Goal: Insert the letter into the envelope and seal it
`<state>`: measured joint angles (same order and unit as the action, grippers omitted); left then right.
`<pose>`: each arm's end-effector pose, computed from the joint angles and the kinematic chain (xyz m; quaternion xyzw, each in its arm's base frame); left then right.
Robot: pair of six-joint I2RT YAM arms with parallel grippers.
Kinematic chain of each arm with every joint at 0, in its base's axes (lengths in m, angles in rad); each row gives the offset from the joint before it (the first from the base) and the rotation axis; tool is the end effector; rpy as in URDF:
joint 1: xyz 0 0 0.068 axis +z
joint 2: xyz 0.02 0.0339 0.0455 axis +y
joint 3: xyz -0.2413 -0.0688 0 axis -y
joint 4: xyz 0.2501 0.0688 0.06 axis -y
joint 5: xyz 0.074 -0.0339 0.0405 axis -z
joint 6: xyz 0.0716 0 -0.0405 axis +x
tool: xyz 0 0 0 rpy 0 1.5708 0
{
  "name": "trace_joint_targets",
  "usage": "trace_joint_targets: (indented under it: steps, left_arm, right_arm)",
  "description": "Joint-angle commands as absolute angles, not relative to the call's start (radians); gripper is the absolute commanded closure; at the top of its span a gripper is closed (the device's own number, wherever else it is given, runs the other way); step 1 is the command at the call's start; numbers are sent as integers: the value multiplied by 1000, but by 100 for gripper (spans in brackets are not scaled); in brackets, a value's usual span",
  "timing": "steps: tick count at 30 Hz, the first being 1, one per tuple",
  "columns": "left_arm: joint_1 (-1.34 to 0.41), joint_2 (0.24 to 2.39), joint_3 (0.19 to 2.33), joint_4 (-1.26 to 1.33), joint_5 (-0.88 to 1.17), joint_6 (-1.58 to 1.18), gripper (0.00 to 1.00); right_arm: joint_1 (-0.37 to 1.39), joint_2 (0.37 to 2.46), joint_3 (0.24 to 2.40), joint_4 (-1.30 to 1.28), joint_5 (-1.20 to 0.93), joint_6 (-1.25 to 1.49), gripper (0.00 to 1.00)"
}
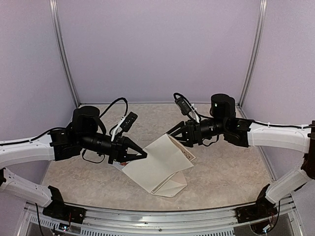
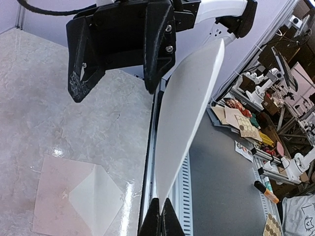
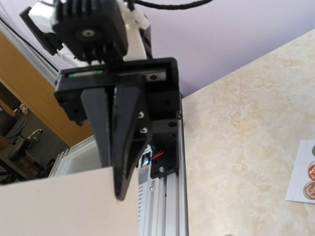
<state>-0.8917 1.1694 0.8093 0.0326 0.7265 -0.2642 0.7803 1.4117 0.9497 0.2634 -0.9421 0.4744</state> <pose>0.1525 -0.2646 0.2626 0.4313 0.6589 -0.5393 0.2982 0.2053 0.2847 0.2711 -0.3892 0.6376 0.6157 0.2509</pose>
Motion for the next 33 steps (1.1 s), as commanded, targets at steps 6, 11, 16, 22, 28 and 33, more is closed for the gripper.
trace_joint_targets:
  steps: [6,11,16,22,28,33]
  left_arm:
    - [-900,1161,851,18,654,-239,100]
    - [-899,1154,848,57,648,-257,100]
    - [-900,1160,849,78,665,-266,100]
    - [-904,1162,855,74,677,-268,100]
    - [-903,1164,858,55,675,-262,100]
    - [-903,1167,861,49,677,-260,100]
  right_arm:
    - [804,1436,967,233,-1085,452,34]
    - [866,1455,983,202,-1079,434,30]
    - [912,1507,982,294,-1087,475,32]
    - [935,1564,1004,326,-1106,491,40]
    - [942,1583,1029,272,-1113,459,48]
    - [948,1605,1054,208,-1123,425,59]
